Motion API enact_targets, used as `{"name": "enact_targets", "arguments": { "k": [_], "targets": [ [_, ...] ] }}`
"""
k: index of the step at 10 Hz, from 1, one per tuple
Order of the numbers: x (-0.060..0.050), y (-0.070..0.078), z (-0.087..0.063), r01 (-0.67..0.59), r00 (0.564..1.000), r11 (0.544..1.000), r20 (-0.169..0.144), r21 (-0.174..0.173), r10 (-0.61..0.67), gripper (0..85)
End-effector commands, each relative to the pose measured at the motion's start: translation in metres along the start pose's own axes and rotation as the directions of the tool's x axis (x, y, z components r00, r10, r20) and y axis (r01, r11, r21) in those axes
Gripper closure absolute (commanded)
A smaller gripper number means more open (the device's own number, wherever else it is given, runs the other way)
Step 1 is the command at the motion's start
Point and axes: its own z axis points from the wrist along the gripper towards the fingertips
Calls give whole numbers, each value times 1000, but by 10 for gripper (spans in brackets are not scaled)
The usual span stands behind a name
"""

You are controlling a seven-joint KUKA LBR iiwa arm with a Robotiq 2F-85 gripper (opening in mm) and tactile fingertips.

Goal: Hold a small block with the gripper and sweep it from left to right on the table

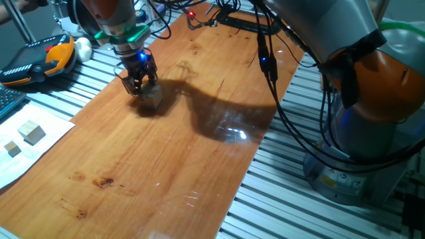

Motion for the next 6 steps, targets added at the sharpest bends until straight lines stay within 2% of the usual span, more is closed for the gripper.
{"name": "enact_targets", "arguments": {
  "k": [1,6],
  "targets": [
    [-1,3,0,-2,1000,1000,-2,0,2,197],
    [-6,15,-4,-14,1000,1000,-14,0,14,193]
  ]
}}
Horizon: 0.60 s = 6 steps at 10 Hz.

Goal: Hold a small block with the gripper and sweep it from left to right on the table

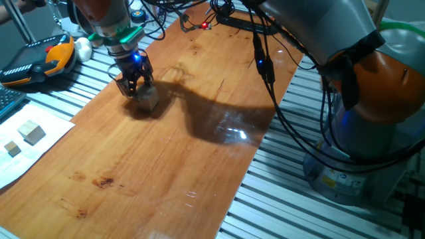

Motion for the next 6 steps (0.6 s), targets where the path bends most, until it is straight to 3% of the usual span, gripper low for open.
{"name": "enact_targets", "arguments": {
  "k": [1,6],
  "targets": [
    [0,2,1,-3,1000,1000,-1,0,3,193],
    [0,14,6,-16,1000,1000,-4,-6,16,190]
  ]
}}
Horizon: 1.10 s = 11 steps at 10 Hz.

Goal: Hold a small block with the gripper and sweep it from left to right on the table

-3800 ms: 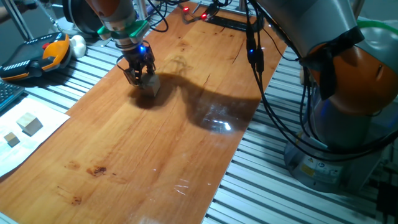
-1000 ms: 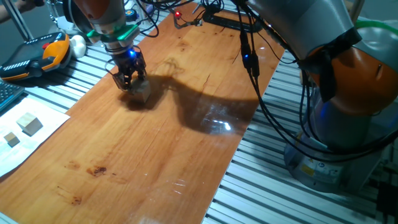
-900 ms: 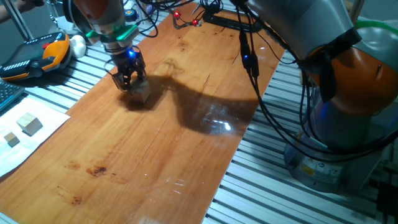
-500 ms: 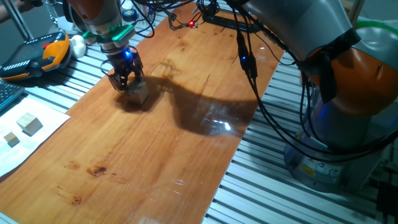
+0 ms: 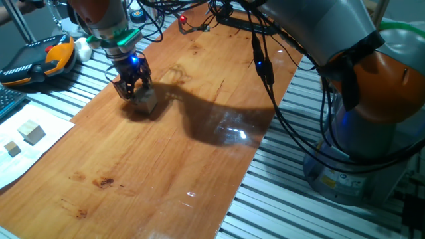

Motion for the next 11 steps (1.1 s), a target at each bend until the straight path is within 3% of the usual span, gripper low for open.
{"name": "enact_targets", "arguments": {
  "k": [1,5,11],
  "targets": [
    [1,3,2,-2,1000,1000,-2,0,2,187],
    [1,12,4,-3,1000,1000,-18,-5,3,233],
    [-1,25,2,-24,999,1000,-25,-7,24,207]
  ]
}}
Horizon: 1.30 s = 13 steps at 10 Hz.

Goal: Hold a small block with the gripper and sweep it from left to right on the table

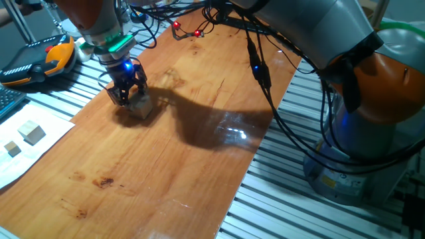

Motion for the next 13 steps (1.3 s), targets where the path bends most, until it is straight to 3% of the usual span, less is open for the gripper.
{"name": "enact_targets", "arguments": {
  "k": [1,13],
  "targets": [
    [0,2,0,-4,1000,1000,0,1,4,193],
    [16,39,5,-56,998,998,-3,0,56,197]
  ]
}}
